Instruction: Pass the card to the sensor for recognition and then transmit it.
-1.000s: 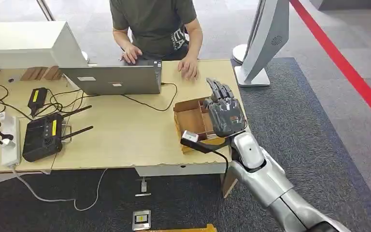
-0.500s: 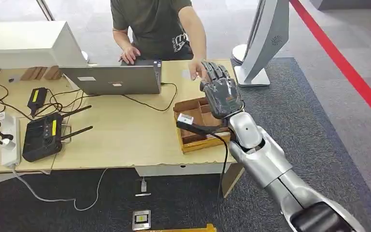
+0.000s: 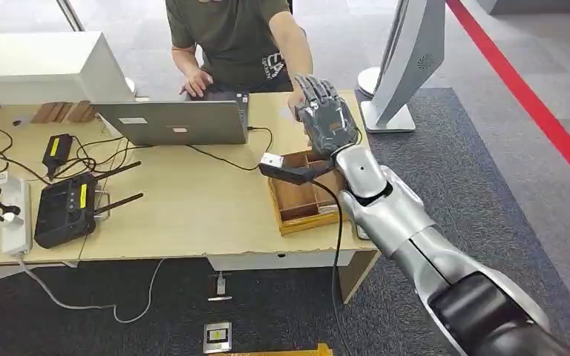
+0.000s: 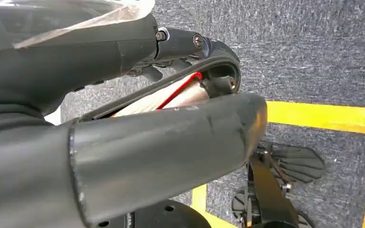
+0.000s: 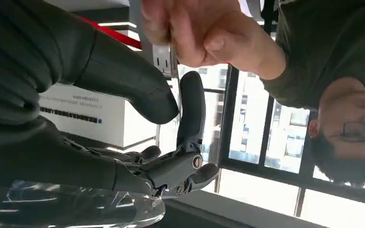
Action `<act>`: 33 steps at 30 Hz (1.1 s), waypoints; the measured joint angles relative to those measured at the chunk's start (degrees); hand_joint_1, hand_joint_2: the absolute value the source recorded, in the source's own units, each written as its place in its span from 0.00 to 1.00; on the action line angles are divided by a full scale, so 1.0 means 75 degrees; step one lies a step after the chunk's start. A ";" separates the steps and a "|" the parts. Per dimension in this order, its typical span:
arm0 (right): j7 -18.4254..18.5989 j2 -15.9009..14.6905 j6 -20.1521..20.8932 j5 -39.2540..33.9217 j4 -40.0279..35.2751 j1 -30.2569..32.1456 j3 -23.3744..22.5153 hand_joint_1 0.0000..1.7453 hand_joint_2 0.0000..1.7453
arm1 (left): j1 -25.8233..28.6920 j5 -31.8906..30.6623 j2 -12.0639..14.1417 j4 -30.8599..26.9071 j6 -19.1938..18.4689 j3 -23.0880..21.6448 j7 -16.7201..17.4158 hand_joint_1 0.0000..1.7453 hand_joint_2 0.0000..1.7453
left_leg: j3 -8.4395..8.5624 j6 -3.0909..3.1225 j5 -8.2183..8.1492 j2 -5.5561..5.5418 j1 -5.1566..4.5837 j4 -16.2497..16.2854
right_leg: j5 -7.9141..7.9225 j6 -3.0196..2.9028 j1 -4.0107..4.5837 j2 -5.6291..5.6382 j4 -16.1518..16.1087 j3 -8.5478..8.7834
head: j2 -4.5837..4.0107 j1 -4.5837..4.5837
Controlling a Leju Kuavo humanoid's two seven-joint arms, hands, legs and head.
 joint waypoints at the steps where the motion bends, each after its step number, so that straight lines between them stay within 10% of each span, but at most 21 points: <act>1: 0.0000 0.0018 -0.0017 -0.0011 0.0096 -0.0022 0.0029 1.00 1.00 | 0.0001 -0.0023 0.0000 0.0000 0.0000 -0.0006 0.0000 0.00 0.00 | 0.0000 0.0000 0.0000 0.0001 0.0000 0.0000 | 0.0000 0.0000 0.0000 0.0000 0.0000 0.0000 | 0.0000 -0.0003; 13: 0.0146 0.0003 -0.0023 -0.0044 0.0703 -0.0100 0.0225 1.00 1.00 | 0.0002 -0.0160 0.0000 0.0000 -0.0067 -0.0119 -0.0003 0.00 0.00 | 0.0002 0.0000 0.0000 0.0002 -0.0001 0.0002 | 0.0000 0.0000 0.0000 0.0000 0.0000 -0.0003 | 0.0000 -0.0003; 14: 0.0160 -0.0005 -0.0020 -0.0044 0.0726 -0.0101 0.0236 0.86 1.00 | 0.0002 -0.0172 0.0000 0.0000 -0.0067 -0.0125 -0.0009 0.00 0.00 | 0.0001 0.0000 -0.0001 0.0002 -0.0001 0.0002 | 0.0000 0.0000 0.0000 0.0000 0.0000 -0.0004 | 0.0000 -0.0003; 15: 0.0160 -0.0012 -0.0017 -0.0041 0.0753 -0.0100 0.0242 0.00 1.00 | 0.0002 -0.0181 0.0000 0.0000 -0.0070 -0.0128 -0.0015 0.00 0.00 | 0.0000 0.0000 -0.0001 0.0002 -0.0001 0.0002 | 0.0000 0.0000 0.0000 0.0000 0.0000 -0.0005 | 0.0000 -0.0003; 16: 0.0163 -0.0020 -0.0009 -0.0041 0.0779 -0.0100 0.0248 0.00 1.00 | 0.0002 -0.0181 0.0000 0.0000 -0.0070 -0.0128 -0.0029 0.00 0.00 | 0.0001 0.0000 -0.0001 0.0002 0.0000 0.0002 | 0.0000 0.0000 0.0000 0.0000 0.0000 -0.0005 | 0.0000 -0.0003; 17: 0.0178 -0.0026 -0.0012 -0.0014 0.0802 -0.0101 0.0259 0.00 0.00 | 0.0002 -0.0181 -0.0003 0.0000 -0.0070 -0.0131 -0.0035 0.00 0.00 | 0.0000 0.0000 -0.0001 0.0002 0.0000 0.0002 | 0.0000 0.0000 0.0000 0.0001 0.0000 -0.0006 | 0.0000 -0.0003; 33: 0.0458 -0.0498 0.0385 0.0428 0.0749 -0.0156 0.0359 0.00 0.00 | 0.0004 -0.0227 -0.0003 0.0000 -0.0120 -0.0224 -0.0026 0.00 0.00 | 0.0001 0.0001 -0.0001 0.0002 -0.0002 0.0007 | 0.0002 0.0000 -0.0001 0.0001 -0.0001 -0.0006 | 0.0000 -0.0003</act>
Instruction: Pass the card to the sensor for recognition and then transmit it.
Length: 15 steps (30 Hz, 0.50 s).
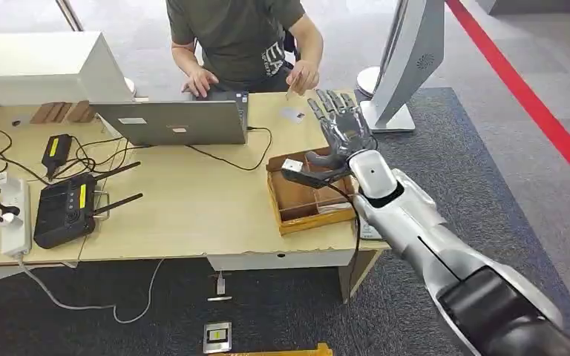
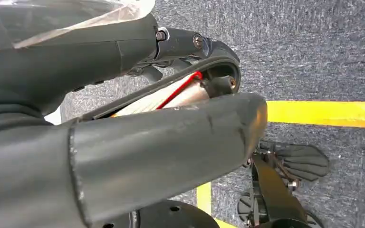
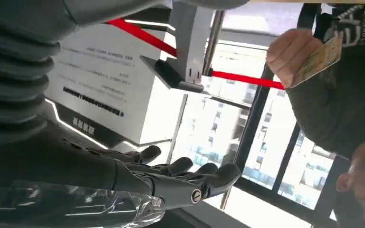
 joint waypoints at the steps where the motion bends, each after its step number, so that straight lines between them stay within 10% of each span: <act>1: 0.0026 -0.0064 0.0093 0.0035 -0.0044 -0.0013 -0.0003 0.00 0.00 | 0.0002 0.0000 0.0000 0.0000 -0.0009 -0.0020 0.0000 0.00 0.00 | 0.0000 0.0000 0.0000 0.0000 0.0000 0.0000 | 0.0000 0.0000 0.0000 0.0000 0.0000 0.0000 | 0.0000 0.0000; 15: 0.0047 -0.0900 0.0612 0.0122 -0.0839 0.0007 -0.0149 0.00 0.00 | -0.0001 0.0003 0.0000 0.0000 -0.0017 -0.0038 -0.0029 0.00 0.00 | 0.0003 0.0000 -0.0001 0.0001 -0.0001 0.0000 | 0.0000 -0.0001 0.0000 0.0006 0.0000 -0.0001 | 0.0000 -0.0003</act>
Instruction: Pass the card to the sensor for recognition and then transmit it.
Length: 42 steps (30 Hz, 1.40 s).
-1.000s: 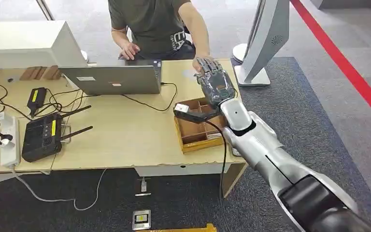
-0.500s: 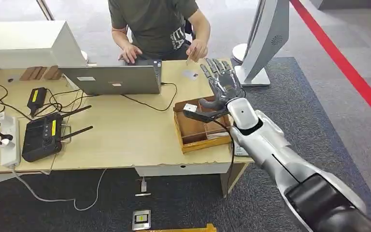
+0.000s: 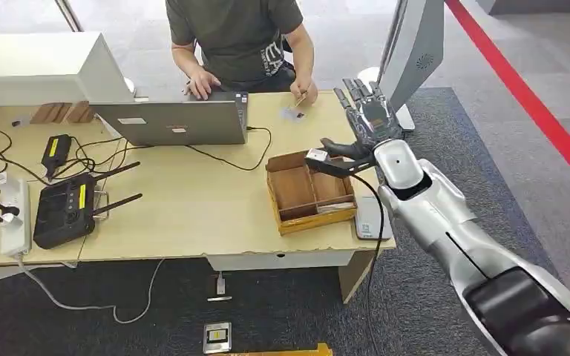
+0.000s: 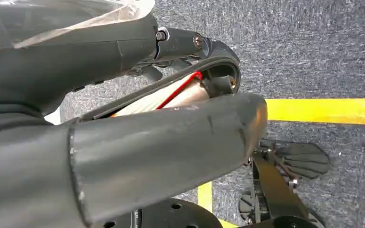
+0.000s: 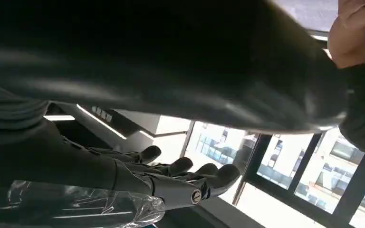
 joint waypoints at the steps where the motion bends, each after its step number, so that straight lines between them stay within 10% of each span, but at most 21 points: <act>1: 0.0000 -0.0043 0.0054 -0.0019 -0.0026 0.0005 -0.0009 0.00 0.00 | -0.0002 0.0000 0.0003 0.0000 -0.0009 0.0000 0.0000 0.00 0.00 | 0.0004 0.0000 0.0000 0.0001 0.0000 0.0001 | 0.0000 0.0000 0.0000 0.0000 -0.0001 -0.0003 | 0.0000 0.0000; 9: 0.0052 -0.1327 0.0332 -0.1240 -0.0463 0.0789 -0.0732 0.00 0.00 | 0.0038 0.0146 0.0020 0.0000 -0.0020 0.0003 0.0160 0.00 0.00 | 0.0006 0.0019 -0.0012 -0.0014 -0.0002 0.0008 | -0.0006 0.0012 -0.0014 -0.0016 -0.0018 0.0017 | 0.0000 0.0000; 23: -0.0350 -0.3270 -0.1091 -0.2800 0.0859 0.2663 -0.3291 0.00 0.00 | 0.0084 0.0644 0.0085 0.0000 0.0335 0.0023 0.0122 0.00 0.00 | -0.0004 0.0028 -0.0029 -0.0017 -0.0015 0.0006 | -0.0014 0.0027 -0.0016 -0.0018 -0.0028 0.0012 | 0.0000 0.0009; 42: -0.0653 -0.2838 -0.1810 -0.3775 0.2603 0.4389 -0.4471 0.00 0.00 | 0.0043 0.1041 0.0029 0.0000 0.0644 0.0309 0.0256 0.00 0.00 | 0.0003 0.0020 -0.0034 -0.0016 0.0000 -0.0004 | -0.0031 0.0019 -0.0007 -0.0019 -0.0024 0.0022 | 0.0000 -0.0003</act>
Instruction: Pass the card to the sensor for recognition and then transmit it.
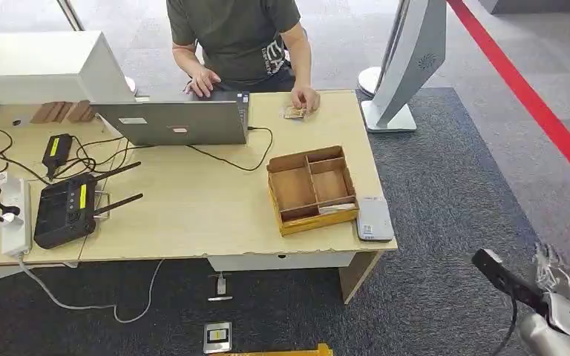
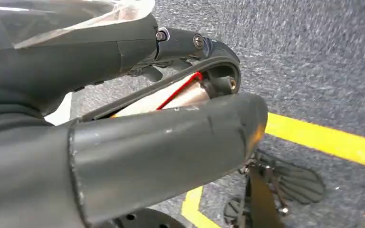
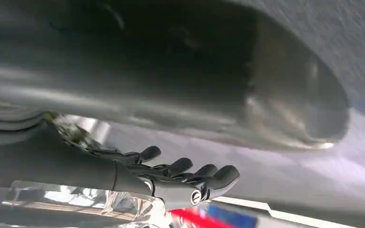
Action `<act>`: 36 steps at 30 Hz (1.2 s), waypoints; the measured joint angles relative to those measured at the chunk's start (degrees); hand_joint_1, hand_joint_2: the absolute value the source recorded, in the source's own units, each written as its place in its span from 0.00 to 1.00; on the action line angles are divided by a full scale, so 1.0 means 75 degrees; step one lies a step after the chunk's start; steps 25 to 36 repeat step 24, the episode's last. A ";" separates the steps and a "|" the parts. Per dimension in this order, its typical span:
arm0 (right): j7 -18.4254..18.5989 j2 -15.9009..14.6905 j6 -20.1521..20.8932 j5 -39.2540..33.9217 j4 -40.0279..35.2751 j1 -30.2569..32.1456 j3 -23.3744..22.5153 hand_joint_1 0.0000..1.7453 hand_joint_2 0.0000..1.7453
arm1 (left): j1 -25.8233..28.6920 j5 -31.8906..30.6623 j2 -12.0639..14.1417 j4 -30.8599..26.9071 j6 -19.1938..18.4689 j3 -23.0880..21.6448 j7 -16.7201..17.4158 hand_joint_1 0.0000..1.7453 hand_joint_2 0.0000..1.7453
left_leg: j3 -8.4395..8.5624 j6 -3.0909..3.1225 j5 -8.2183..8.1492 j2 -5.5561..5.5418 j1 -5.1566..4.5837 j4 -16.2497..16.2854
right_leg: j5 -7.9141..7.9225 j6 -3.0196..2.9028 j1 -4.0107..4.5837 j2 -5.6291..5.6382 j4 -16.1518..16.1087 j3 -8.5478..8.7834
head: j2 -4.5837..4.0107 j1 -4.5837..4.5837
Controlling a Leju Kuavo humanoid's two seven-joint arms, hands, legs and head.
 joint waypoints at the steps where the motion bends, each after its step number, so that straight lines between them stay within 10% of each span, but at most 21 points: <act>1: -0.0076 0.0146 -0.0119 -0.0233 0.0149 0.0134 -0.0087 0.00 0.00 | -0.0001 0.0041 -0.0006 0.0000 0.0052 0.0038 -0.0003 0.00 0.00 | 0.0000 -0.0003 -0.0002 0.0000 0.0000 0.0000 | -0.0001 -0.0001 0.0004 0.0000 0.0000 -0.0001 | 0.0000 0.0003; 7: -0.0196 0.1735 -0.0189 -0.1585 0.1199 0.1659 -0.0756 0.00 0.00 | 0.0035 0.0452 -0.0096 -0.0003 0.0154 0.0396 -0.0850 0.00 0.00 | 0.0022 -0.0027 -0.0027 0.0001 0.0021 -0.0013 | -0.0034 -0.0028 0.0020 0.0002 0.0005 0.0014 | 0.0000 -0.0009; 15: 0.0117 0.2914 -0.0055 -0.1981 0.1707 0.1942 -0.1402 0.00 0.00 | 0.0027 0.0283 -0.0087 0.0000 0.0061 0.0487 -0.0743 0.00 0.00 | 0.0040 -0.0040 -0.0034 0.0018 0.0023 -0.0014 | -0.0041 -0.0040 0.0028 0.0015 0.0012 0.0017 | 0.0000 -0.0018; 36: 0.0449 0.3621 -0.0043 -0.2493 0.1955 0.1955 -0.1856 0.00 0.00 | 0.0025 0.0321 -0.0038 0.0000 0.0221 0.0539 -0.0557 0.00 0.00 | 0.0052 -0.0041 -0.0034 0.0018 0.0021 -0.0014 | -0.0041 -0.0040 0.0026 0.0016 0.0013 0.0028 | 0.0000 -0.0006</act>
